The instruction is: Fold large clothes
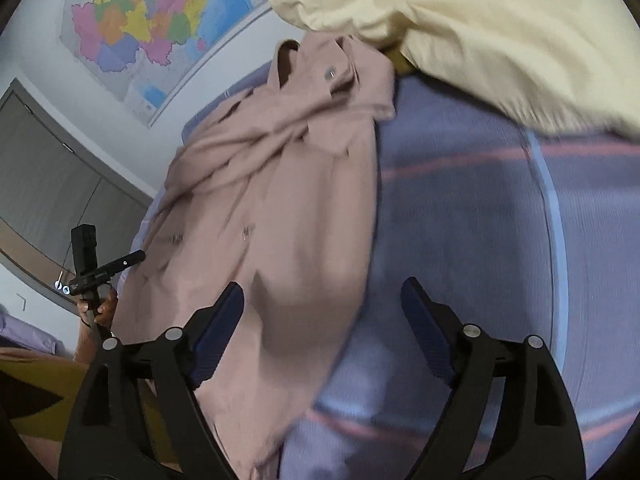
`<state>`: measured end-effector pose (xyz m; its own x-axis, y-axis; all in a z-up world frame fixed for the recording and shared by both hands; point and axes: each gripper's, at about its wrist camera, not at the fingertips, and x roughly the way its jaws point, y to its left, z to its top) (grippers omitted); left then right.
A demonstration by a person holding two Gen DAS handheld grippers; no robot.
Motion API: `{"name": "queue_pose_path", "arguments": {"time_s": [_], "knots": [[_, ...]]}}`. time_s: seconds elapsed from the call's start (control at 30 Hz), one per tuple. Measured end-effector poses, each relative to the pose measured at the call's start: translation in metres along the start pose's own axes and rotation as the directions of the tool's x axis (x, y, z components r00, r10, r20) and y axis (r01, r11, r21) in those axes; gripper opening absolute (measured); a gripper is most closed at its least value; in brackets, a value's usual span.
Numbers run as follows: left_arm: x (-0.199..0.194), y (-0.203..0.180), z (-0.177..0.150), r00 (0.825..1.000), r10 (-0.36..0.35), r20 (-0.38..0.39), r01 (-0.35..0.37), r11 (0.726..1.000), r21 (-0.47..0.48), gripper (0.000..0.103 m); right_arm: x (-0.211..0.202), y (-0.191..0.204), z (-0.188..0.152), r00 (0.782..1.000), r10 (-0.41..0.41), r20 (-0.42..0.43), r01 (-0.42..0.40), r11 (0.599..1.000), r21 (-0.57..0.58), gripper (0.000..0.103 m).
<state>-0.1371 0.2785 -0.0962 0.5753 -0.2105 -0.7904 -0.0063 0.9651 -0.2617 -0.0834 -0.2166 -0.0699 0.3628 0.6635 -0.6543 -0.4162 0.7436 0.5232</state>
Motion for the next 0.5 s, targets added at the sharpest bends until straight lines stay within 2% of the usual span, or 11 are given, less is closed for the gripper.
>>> {"name": "queue_pose_path", "arguments": {"time_s": [0.27,0.5], "knots": [[-0.017,-0.006,-0.033,0.996,-0.087,-0.025,0.087,0.996,0.008,0.089,-0.006,0.012,-0.028,0.993,0.116,-0.029,-0.117,0.993,-0.017,0.085],[-0.024,-0.027,-0.057,0.979,-0.192,-0.067,0.195,0.98,0.041,0.093,0.008,0.034,-0.04,0.96,0.269,-0.08,-0.274,0.96,-0.063,0.085]]}}
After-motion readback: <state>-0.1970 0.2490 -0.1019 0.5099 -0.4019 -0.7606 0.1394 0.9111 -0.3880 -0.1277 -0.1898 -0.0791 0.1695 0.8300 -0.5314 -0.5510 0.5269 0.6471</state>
